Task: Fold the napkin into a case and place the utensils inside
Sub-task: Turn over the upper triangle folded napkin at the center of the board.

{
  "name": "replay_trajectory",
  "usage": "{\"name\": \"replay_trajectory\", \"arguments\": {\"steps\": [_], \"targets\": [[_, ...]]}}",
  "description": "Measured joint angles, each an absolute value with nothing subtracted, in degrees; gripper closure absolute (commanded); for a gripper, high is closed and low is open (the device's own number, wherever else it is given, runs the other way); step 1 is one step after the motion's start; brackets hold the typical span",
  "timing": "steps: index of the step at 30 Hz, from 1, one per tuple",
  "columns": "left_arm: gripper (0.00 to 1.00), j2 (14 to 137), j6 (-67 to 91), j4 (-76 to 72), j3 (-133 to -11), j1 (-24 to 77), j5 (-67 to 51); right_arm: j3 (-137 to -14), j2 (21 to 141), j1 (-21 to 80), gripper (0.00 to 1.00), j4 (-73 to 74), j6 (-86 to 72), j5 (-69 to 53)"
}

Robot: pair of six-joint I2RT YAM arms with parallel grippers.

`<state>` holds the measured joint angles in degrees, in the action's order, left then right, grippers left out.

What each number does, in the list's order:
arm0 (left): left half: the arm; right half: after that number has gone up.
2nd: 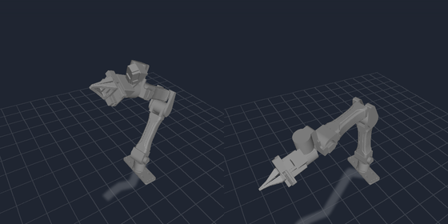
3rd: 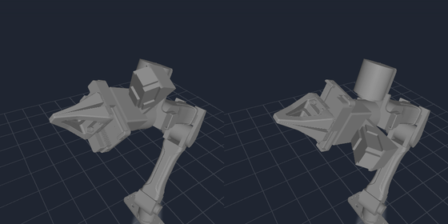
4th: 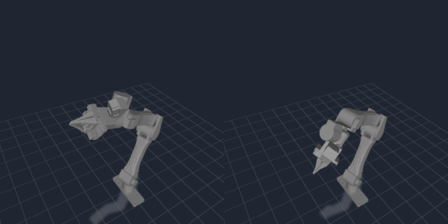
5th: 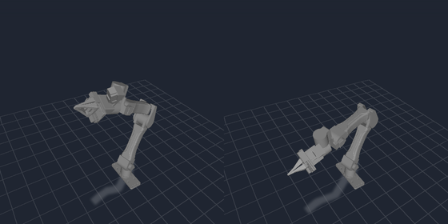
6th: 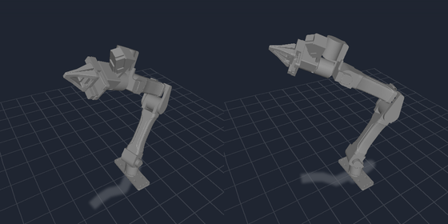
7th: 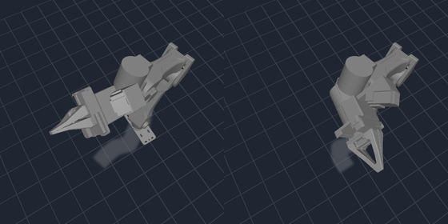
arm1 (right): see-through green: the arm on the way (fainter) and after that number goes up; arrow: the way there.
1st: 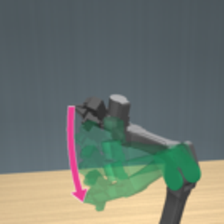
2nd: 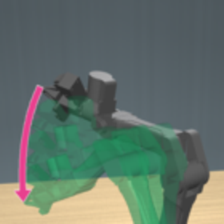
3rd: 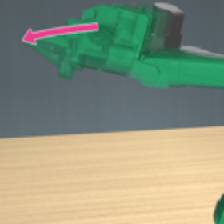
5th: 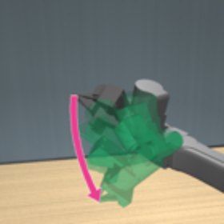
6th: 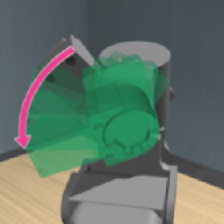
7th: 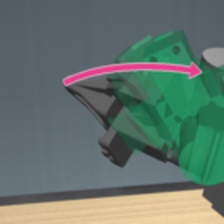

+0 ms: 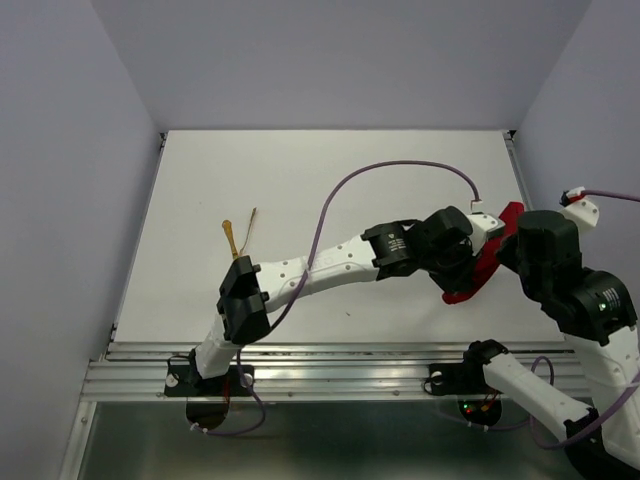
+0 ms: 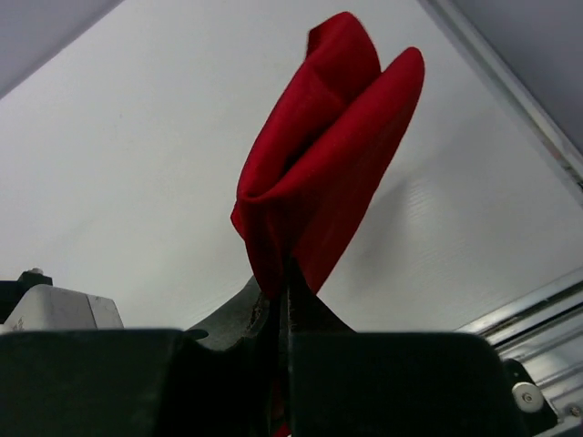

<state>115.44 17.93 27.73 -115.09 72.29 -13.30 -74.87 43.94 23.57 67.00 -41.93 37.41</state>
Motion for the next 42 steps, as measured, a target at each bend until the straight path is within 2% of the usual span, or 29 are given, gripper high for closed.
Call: {"name": "replay_trajectory", "arguments": {"steps": [6,10,15,20,26,33,42], "targets": [[1.00,118.17,19.86,22.76,-118.54,72.69,-18.96,-81.01,45.41,23.57,0.99,72.73,-39.57,42.02],[1.00,118.43,22.33,19.86,-116.64,71.99,-20.91,-81.28,51.46,23.53,0.99,72.60,-35.86,42.50],[1.00,116.22,25.15,8.12,-101.97,66.52,-23.92,-79.92,62.78,23.33,0.99,68.27,-30.26,38.04],[1.00,110.83,27.38,0.99,-86.98,59.61,-25.54,-78.17,75.05,23.38,0.99,58.00,-25.96,31.90],[1.00,105.97,27.49,-2.63,-78.17,55.35,-25.45,-77.97,83.02,23.51,0.99,48.23,-24.60,25.12],[1.00,103.09,26.74,-0.25,-78.76,55.64,-20.84,-78.06,82.56,23.66,0.99,43.40,-25.76,22.68],[1.00,102.69,26.15,13.93,-90.50,59.27,-8.51,-77.30,75.05,22.65,0.99,39.27,-28.86,22.63]]}}
